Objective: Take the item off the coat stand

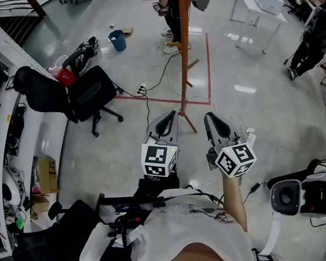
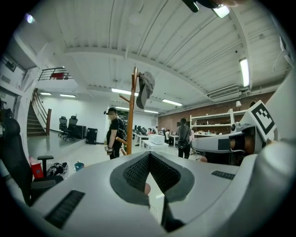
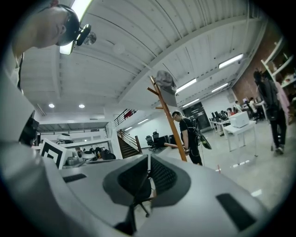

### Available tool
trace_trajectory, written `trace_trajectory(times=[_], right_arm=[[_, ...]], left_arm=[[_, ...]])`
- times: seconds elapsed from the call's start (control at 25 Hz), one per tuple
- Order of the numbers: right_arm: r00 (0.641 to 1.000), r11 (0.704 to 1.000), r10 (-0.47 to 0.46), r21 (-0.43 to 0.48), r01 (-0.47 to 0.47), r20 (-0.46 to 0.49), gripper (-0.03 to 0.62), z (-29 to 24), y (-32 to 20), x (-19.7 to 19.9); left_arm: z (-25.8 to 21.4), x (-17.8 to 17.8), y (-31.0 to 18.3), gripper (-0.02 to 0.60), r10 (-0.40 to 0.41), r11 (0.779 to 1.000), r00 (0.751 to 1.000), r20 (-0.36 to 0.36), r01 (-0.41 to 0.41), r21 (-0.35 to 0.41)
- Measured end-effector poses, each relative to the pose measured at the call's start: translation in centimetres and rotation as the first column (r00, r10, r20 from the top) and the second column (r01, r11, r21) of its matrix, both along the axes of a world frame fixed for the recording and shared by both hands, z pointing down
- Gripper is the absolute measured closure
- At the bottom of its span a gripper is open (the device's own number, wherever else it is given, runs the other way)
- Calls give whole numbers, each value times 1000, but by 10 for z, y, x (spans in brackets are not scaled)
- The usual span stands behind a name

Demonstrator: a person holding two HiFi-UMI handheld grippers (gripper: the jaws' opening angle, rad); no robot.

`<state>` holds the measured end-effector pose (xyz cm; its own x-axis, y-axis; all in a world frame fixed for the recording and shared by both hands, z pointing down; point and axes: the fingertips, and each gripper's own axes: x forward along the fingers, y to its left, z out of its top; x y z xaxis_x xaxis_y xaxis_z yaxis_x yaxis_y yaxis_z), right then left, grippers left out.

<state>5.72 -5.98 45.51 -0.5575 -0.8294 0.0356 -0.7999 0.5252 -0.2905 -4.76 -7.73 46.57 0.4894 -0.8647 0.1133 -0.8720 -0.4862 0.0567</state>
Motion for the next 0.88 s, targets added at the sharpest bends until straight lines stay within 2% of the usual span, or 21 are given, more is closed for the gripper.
trace_trajectory(times=[0.24, 0.52, 0.88], right_arm=[[999, 999, 47, 14, -47, -7, 589, -14, -64, -9], [989, 989, 147, 17, -147, 6, 589, -14, -116, -11], [992, 992, 126, 25, -126, 9, 589, -20, -155, -3]], left_arm=[[-12, -5, -65, 577, 26, 1000, 1000, -7, -26, -4], [-7, -14, -119, 577, 44, 999, 999, 17, -43, -24], [-8, 8, -159, 577, 63, 997, 998, -19, -63, -40]])
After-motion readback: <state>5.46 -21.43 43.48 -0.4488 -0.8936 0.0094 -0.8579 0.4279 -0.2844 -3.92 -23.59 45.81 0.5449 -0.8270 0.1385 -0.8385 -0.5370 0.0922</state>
